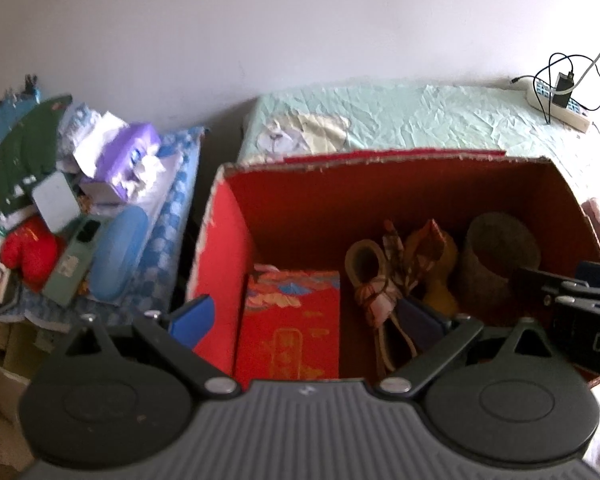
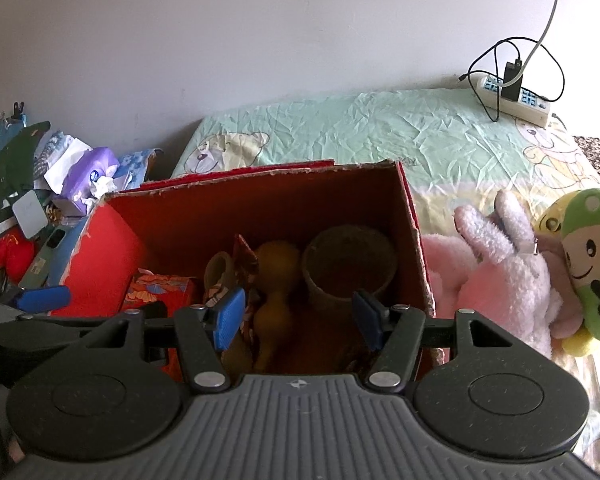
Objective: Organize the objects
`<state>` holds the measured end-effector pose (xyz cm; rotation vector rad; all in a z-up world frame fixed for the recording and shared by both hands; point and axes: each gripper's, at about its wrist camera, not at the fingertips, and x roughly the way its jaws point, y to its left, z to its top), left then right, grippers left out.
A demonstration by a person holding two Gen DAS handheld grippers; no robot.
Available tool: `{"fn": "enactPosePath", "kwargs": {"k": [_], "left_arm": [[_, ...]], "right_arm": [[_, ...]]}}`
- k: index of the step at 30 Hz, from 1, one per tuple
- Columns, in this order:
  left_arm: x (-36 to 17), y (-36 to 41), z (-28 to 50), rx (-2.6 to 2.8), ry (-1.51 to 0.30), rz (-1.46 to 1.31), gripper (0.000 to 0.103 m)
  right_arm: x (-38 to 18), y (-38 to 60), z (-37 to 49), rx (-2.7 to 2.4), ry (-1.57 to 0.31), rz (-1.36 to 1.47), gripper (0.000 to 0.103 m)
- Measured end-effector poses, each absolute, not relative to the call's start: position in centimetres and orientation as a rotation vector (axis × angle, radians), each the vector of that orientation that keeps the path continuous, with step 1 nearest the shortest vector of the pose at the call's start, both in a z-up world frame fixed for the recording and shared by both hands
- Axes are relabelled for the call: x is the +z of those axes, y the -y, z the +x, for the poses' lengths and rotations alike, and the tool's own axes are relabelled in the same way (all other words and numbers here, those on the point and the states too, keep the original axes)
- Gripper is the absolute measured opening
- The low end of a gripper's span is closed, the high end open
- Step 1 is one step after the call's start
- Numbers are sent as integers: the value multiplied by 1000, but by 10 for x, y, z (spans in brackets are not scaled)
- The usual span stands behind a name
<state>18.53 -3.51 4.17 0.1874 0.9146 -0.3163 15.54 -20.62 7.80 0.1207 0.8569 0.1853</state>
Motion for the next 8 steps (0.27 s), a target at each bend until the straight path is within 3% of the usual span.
{"fn": "enactPosePath", "kwargs": {"k": [8], "left_arm": [[39,35,186,-300,-906,207,95]], "right_arm": [[78,205,154,191,-843,112,62]]}}
